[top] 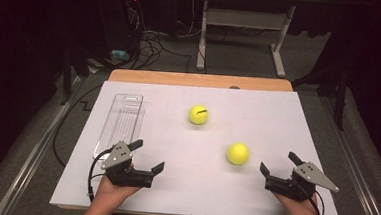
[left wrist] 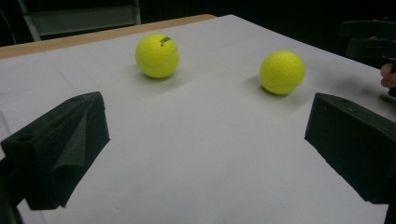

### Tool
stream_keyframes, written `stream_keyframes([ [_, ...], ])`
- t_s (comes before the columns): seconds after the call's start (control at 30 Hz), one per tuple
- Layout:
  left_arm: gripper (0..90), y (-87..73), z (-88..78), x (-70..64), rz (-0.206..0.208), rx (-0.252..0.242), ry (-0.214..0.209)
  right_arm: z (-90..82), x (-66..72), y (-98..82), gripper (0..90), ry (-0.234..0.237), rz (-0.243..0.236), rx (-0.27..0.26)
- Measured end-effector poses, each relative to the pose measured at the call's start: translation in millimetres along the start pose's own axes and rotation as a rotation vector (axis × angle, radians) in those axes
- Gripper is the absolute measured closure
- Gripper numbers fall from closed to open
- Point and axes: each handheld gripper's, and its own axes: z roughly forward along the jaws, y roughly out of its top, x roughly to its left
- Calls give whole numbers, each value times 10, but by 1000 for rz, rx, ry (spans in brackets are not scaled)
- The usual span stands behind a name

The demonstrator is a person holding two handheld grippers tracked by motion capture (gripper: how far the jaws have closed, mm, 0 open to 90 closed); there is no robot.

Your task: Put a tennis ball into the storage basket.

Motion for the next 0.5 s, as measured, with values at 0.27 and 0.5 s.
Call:
stream_keyframes([
  [0.27, 5, 144, 199, -71, 53, 161, -16, 20, 13, 2, 0, 13, -2, 2],
  [0.5, 5, 198, 354, -98, 99, 364, -36, 13, 17, -1, 0, 16, -2, 4],
])
